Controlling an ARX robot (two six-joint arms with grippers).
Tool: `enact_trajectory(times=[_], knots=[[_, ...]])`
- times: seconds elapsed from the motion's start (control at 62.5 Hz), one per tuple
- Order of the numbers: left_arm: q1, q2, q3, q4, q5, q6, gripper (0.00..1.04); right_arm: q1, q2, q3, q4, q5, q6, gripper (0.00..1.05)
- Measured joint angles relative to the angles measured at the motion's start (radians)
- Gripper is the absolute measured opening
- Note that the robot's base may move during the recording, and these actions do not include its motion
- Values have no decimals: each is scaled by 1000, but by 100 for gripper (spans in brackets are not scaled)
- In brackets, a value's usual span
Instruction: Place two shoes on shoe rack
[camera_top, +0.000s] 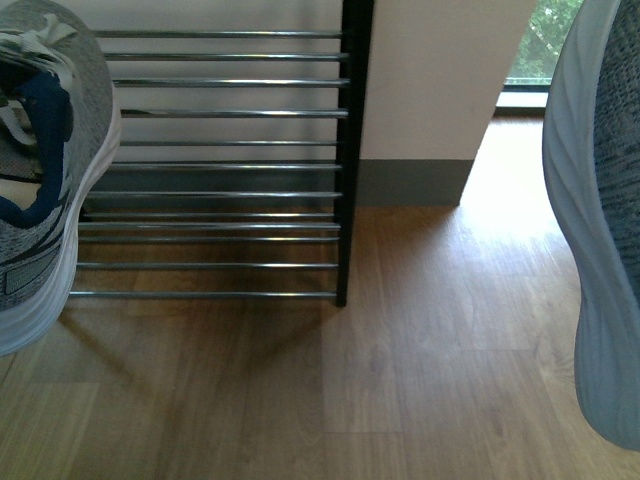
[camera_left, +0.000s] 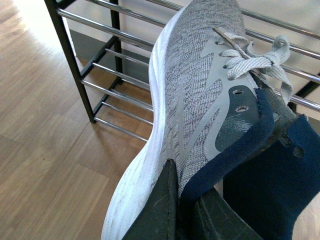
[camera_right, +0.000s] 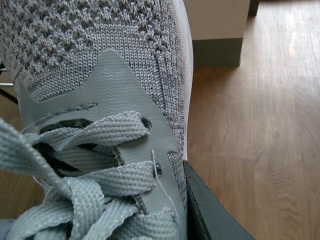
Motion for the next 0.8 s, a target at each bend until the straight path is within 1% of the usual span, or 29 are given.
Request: enact_trajectory(times=[0.144,0.8], knots=[[7,0,-1,0,-5,0,2,3,-2,0,0,-17,0,2],[5,0,-1,0,-1,0,2,3,-2,0,0,-6,0,2]])
